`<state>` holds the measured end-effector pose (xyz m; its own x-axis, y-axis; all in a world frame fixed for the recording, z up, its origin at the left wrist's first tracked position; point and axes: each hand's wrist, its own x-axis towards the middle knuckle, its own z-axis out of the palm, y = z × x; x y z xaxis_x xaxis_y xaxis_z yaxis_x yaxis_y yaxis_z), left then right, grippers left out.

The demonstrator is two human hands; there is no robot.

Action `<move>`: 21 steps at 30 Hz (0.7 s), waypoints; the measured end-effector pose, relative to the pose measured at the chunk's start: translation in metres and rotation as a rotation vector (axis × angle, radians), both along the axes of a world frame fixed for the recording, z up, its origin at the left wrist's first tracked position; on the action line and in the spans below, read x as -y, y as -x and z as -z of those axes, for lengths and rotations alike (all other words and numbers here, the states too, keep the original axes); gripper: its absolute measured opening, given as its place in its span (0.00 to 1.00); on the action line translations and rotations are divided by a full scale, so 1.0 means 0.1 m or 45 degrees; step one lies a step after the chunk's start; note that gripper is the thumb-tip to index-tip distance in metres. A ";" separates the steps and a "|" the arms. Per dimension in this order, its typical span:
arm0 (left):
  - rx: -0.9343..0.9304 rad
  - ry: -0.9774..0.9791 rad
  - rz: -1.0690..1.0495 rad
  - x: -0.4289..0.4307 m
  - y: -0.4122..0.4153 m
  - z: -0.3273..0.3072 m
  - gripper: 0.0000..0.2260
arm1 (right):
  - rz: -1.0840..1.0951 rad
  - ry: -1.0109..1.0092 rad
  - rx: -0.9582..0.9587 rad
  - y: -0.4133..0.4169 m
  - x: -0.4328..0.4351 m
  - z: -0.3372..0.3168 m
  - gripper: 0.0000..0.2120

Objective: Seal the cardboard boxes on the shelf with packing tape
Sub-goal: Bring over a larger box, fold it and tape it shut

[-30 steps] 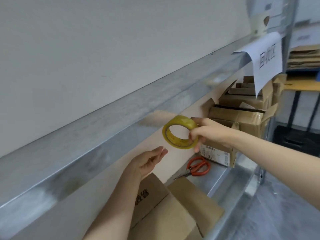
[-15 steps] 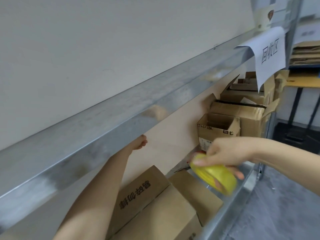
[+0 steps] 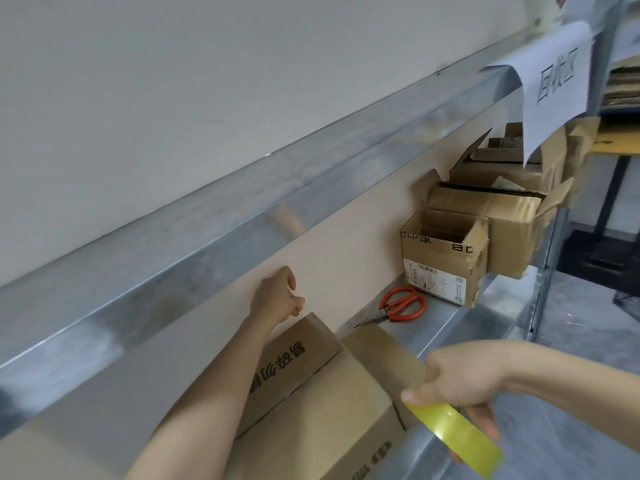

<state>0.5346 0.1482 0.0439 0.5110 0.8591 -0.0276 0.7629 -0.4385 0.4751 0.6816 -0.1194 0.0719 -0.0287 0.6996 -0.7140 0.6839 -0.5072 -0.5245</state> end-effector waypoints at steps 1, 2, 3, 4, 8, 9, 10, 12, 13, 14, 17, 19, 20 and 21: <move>0.032 -0.014 0.003 0.01 0.01 0.03 0.11 | -0.010 0.014 -0.011 0.02 0.00 0.03 0.24; 0.064 -0.019 -0.002 0.02 0.02 0.05 0.12 | -0.016 0.021 -0.016 0.04 0.00 0.06 0.24; 0.098 -0.025 -0.010 0.03 0.03 0.07 0.12 | -0.013 0.019 -0.013 0.06 0.00 0.08 0.25; 0.119 -0.032 -0.019 0.05 0.04 0.09 0.12 | -0.004 0.011 -0.010 0.07 0.00 0.11 0.25; 0.183 -0.063 -0.007 0.11 0.04 0.17 0.13 | 0.025 -0.030 -0.049 0.08 0.00 0.20 0.28; 0.181 -0.076 0.000 0.11 0.03 0.19 0.13 | 0.028 -0.028 -0.057 0.08 0.01 0.21 0.27; 0.171 -0.086 0.007 0.12 0.03 0.20 0.13 | 0.032 -0.019 -0.069 0.08 0.03 0.21 0.27; 0.160 -0.095 0.019 0.11 0.04 0.23 0.12 | 0.040 -0.006 -0.099 0.11 0.06 0.21 0.24; 0.159 -0.096 0.022 0.10 0.04 0.24 0.12 | 0.046 -0.008 -0.107 0.13 0.08 0.20 0.24; 0.154 -0.090 0.021 0.10 0.04 0.25 0.12 | 0.053 -0.014 -0.111 0.15 0.09 0.19 0.23; 0.150 -0.082 0.012 0.11 0.04 0.28 0.12 | 0.066 -0.010 -0.119 0.19 0.12 0.18 0.23; 0.128 -0.086 -0.007 0.13 0.04 0.32 0.10 | 0.078 -0.008 -0.126 0.22 0.13 0.16 0.23; 0.118 -0.079 -0.027 0.15 0.04 0.34 0.09 | 0.088 -0.014 -0.133 0.23 0.14 0.17 0.23; 0.116 -0.063 -0.048 0.17 0.04 0.37 0.08 | 0.102 -0.019 -0.136 0.25 0.15 0.18 0.23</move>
